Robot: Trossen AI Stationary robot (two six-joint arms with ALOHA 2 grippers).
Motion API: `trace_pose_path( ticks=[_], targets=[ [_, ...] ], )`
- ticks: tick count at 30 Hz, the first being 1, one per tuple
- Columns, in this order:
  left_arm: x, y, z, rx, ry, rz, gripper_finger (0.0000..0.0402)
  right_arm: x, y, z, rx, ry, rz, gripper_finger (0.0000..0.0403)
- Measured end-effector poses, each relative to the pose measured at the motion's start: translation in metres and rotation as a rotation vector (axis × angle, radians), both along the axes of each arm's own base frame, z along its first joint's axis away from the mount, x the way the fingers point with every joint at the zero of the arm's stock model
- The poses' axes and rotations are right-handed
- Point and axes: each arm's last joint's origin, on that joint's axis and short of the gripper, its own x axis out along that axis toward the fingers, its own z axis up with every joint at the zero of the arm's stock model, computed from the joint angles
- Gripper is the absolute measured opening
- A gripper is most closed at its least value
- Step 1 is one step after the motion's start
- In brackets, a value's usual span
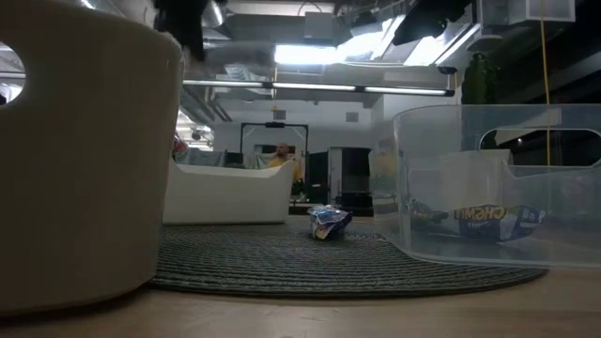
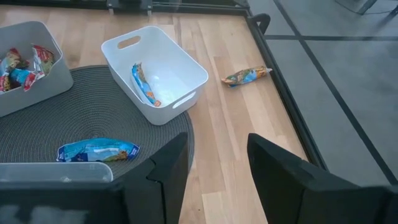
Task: Pick and place Granola Bars by type
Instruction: Put the orange granola bar into the white bin
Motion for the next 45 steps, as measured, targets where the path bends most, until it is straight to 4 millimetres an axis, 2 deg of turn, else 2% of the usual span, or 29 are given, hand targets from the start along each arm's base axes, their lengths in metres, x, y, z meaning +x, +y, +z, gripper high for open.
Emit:
trace_pose_path(
  ticks=[4,8,12,15,20,24,30,34,39,45],
  targets=[
    [0.008,-0.009,-0.045,-0.08,0.047,-0.027,0.0033,0.0,0.0,0.0,0.0,0.001,0.0,0.0167],
    [0.006,-0.009,-0.063,-0.107,0.082,-0.015,0.0034,0.0,0.0,0.0,-0.001,0.001,0.001,0.0167],
    [0.006,-0.01,-0.064,-0.132,0.079,-0.021,0.0039,0.0,0.0,0.0,-0.004,0.002,0.003,0.0167],
    [0.006,-0.01,-0.064,-0.132,0.081,-0.038,0.0057,0.0,0.0,0.0,-0.007,0.003,0.005,0.0167],
    [0.005,-0.005,-0.06,-0.133,0.085,-0.027,0.0124,0.0,0.0,0.0,-0.038,0.012,0.027,0.0167],
    [0.006,0.008,-0.037,-0.106,0.024,-0.002,0.0171,0.0,0.0,0.0,-0.063,0.019,0.043,0.0167],
    [0.002,0.048,0.012,0.032,-0.153,0.154,0.0193,0.002,-0.006,0.002,-0.072,-0.011,0.019,0.0167],
    [-0.004,0.084,0.023,-0.009,-0.291,0.298,0.0188,0.007,-0.017,0.006,-0.059,-0.076,-0.042,0.0167],
    [0.004,0.126,0.01,-0.02,-0.331,0.41,0.0188,0.011,-0.029,0.006,-0.072,-0.104,-0.082,0.0167],
    [0.021,0.175,-0.03,-0.082,-0.261,0.504,0.0199,0.01,-0.037,0.006,-0.122,-0.093,-0.08,0.0167]
  ],
)
